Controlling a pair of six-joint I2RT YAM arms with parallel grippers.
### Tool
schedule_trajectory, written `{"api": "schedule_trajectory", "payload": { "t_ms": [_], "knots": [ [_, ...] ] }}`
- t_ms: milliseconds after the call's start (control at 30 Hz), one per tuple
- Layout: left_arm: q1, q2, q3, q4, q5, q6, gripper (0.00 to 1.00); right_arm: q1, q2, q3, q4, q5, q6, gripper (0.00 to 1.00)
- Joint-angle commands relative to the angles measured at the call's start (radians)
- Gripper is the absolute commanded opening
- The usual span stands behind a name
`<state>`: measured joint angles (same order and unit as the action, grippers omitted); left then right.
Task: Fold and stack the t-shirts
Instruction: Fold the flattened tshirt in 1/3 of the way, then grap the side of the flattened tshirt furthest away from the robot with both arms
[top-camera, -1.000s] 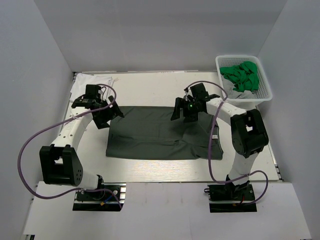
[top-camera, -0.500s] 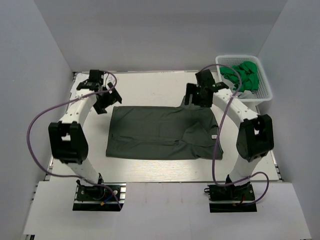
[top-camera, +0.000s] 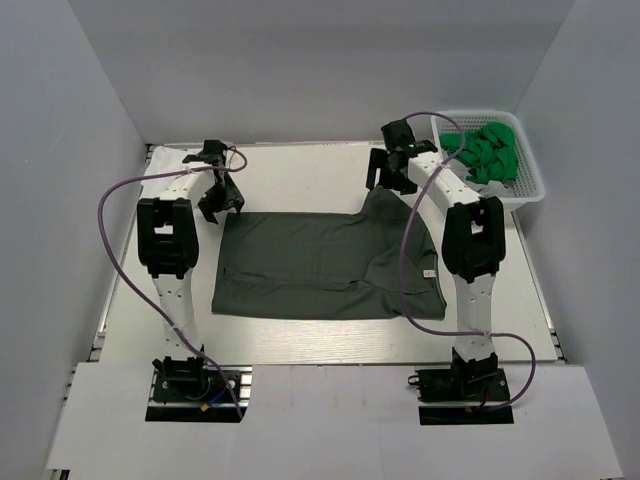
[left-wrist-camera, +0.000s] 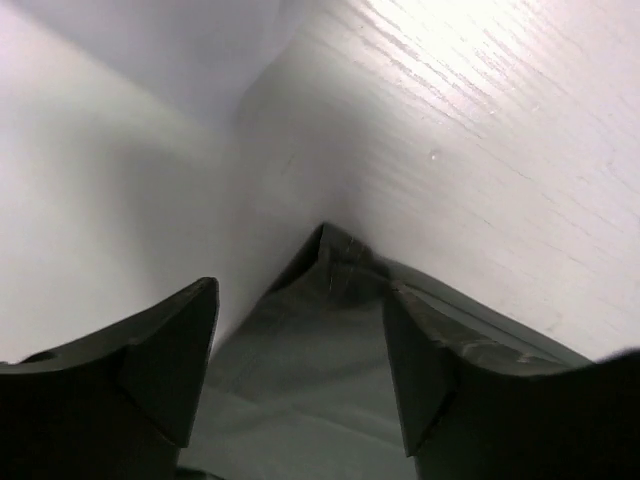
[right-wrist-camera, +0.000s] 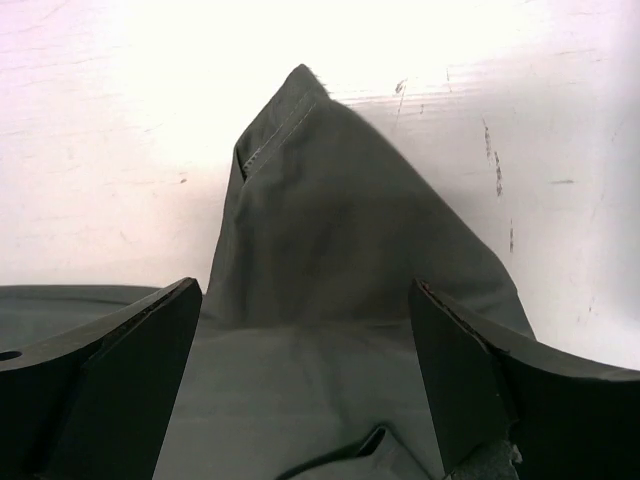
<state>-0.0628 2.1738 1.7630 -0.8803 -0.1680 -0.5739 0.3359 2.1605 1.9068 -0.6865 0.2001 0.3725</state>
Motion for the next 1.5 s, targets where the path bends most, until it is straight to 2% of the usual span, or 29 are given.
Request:
{"api": "schedule_trajectory", "payload": {
  "t_ms": [0, 100, 200, 300, 367, 600, 900, 1033, 1067, 1100, 1200, 1233, 1400, 1467],
  "knots": [
    [-0.005, 0.003, 0.049, 0.044, 0.027, 0.026, 0.74, -0.014, 0.025, 0.064, -0.021, 0.012, -0.017, 0.90],
    [-0.005, 0.014, 0.000, 0.081, 0.062, 0.026, 0.71, -0.023, 0.039, 0.067, -0.021, 0.022, -0.014, 0.90],
    [-0.005, 0.014, -0.075, 0.113, 0.078, 0.026, 0.54, -0.034, 0.047, 0.064, -0.024, 0.024, -0.009, 0.90],
    [-0.005, 0.014, -0.099, 0.124, 0.078, 0.016, 0.42, -0.041, 0.052, 0.061, -0.012, -0.004, -0.007, 0.90],
    [-0.005, 0.040, -0.099, 0.124, 0.078, 0.016, 0.28, -0.043, 0.055, 0.064, -0.002, -0.011, -0.012, 0.90],
    [-0.005, 0.049, -0.099, 0.124, 0.099, 0.016, 0.00, -0.041, 0.102, 0.101, 0.108, -0.030, -0.084, 0.90],
    [-0.005, 0.040, -0.108, 0.124, 0.108, 0.025, 0.00, -0.034, 0.286, 0.232, 0.196, -0.047, -0.093, 0.90],
    [-0.005, 0.030, -0.117, 0.124, 0.108, 0.025, 0.00, -0.034, 0.344, 0.307, 0.215, -0.048, -0.151, 0.90],
    [-0.005, 0.030, -0.117, 0.124, 0.108, 0.025, 0.00, -0.031, 0.357, 0.310, 0.216, -0.054, -0.167, 0.88],
    [-0.005, 0.030, -0.117, 0.124, 0.117, 0.025, 0.00, -0.029, 0.366, 0.313, 0.216, -0.063, -0.184, 0.79],
    [-0.005, 0.030, -0.117, 0.124, 0.117, 0.034, 0.00, -0.023, 0.357, 0.286, 0.186, -0.077, -0.192, 0.67],
    [-0.005, 0.030, -0.117, 0.124, 0.127, 0.034, 0.00, -0.023, 0.343, 0.273, 0.179, -0.079, -0.193, 0.57],
    [0.004, 0.030, -0.117, 0.142, 0.136, 0.034, 0.00, -0.012, 0.277, 0.152, 0.166, -0.099, -0.208, 0.41],
    [0.004, 0.030, -0.117, 0.142, 0.136, 0.034, 0.00, -0.009, 0.260, 0.137, 0.173, -0.103, -0.216, 0.22]
  ]
}}
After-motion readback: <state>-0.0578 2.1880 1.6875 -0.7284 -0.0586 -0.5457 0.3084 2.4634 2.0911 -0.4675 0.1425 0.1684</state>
